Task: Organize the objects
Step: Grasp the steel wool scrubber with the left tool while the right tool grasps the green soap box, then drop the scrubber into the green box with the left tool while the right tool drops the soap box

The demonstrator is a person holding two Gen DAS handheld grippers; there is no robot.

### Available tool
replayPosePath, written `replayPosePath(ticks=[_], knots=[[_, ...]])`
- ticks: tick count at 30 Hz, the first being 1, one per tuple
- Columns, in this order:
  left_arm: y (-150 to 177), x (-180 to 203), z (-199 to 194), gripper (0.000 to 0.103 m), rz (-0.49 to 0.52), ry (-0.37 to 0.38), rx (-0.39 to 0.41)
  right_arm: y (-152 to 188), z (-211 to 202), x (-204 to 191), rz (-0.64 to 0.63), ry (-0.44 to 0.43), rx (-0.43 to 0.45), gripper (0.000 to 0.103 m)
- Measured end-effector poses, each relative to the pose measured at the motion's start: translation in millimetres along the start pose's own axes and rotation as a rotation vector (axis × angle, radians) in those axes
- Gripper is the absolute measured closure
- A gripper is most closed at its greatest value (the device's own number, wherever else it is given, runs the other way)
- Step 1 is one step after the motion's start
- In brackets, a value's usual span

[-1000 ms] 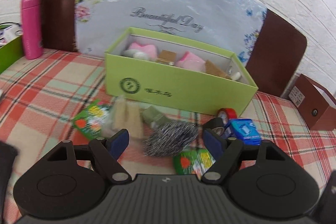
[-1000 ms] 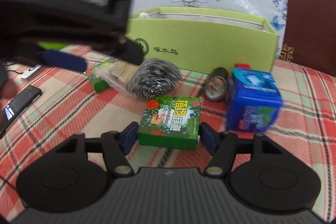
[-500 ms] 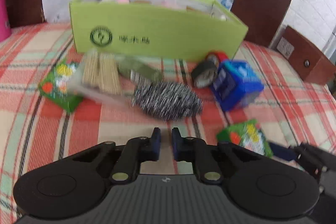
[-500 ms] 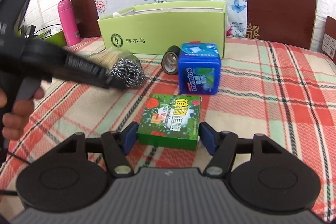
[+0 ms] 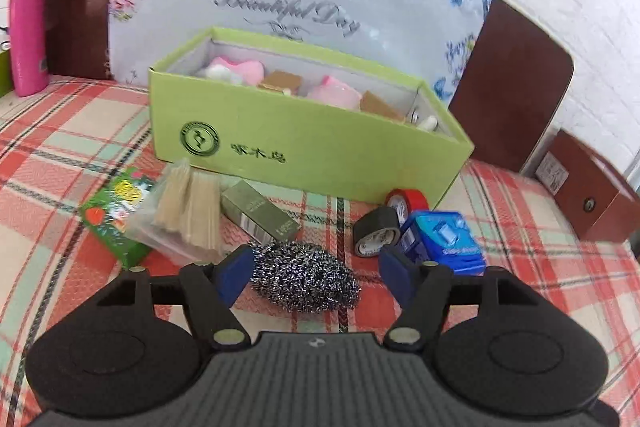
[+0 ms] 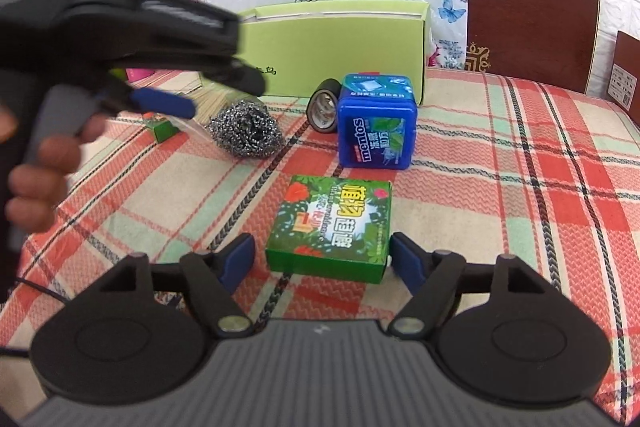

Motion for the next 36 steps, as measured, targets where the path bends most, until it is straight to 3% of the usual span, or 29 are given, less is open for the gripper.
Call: replayPosePath(ticks=[1, 4, 9, 13, 19, 22, 25, 30, 36], knots=[[2.8, 0.3, 6.1, 0.061, 0.016, -0.004, -0.019, 0.0, 0.0, -0.1, -0.001, 0.001, 0.0, 0.027], [7.6, -4.1, 1.5, 0.066, 0.052, 0.011, -0.006, 1.1, 0.5, -1.1, -0.007, -0.001, -0.003, 0.023], [16.2, -20.9, -7.3, 0.067, -0.002, 0.041, -0.024, -0.4, 4.8, -2.7, -0.019, 0.0, -0.009, 0.015], [16.4, -20.9, -1.6, 0.045, -0.021, 0.003, -0.02, -3.3, 8.0, -1.5, -0.02, 0.012, -0.009, 0.014], [7.6, -15.4, 8.6, 0.045, -0.018, 0.018, -0.021, -5.9, 11.8, 2.7, -0.018, 0.037, -0.006, 0.015], [5.8, -11.1, 15.6, 0.049, -0.002, 0.03, -0.034, -6.8, 14.5, 2.8, -0.03, 0.045, -0.004, 0.021], [5.0, -6.9, 18.0, 0.057, 0.046, 0.026, -0.024, -8.7, 16.1, 3.3, -0.035, 0.05, 0.006, 0.038], [5.5, -11.2, 7.5, 0.071, 0.061, 0.03, -0.025, -10.1, 16.2, 2.5, -0.046, 0.049, 0.005, 0.039], [-6.9, -22.7, -21.0, 0.072, 0.037, 0.046, 0.026, -23.1, 0.2, -6.6, -0.044, -0.001, 0.054, 0.041]])
Point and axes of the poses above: each gripper's, at about its wrist camera, not at the fingertips, and z roughly the way its jaws point, x to its right, y to its underside, the point moved 7 cm from there along z, roughly the way its jaws point, and after that the axes turned 11 degrees about -y, right-handed, at the moved point
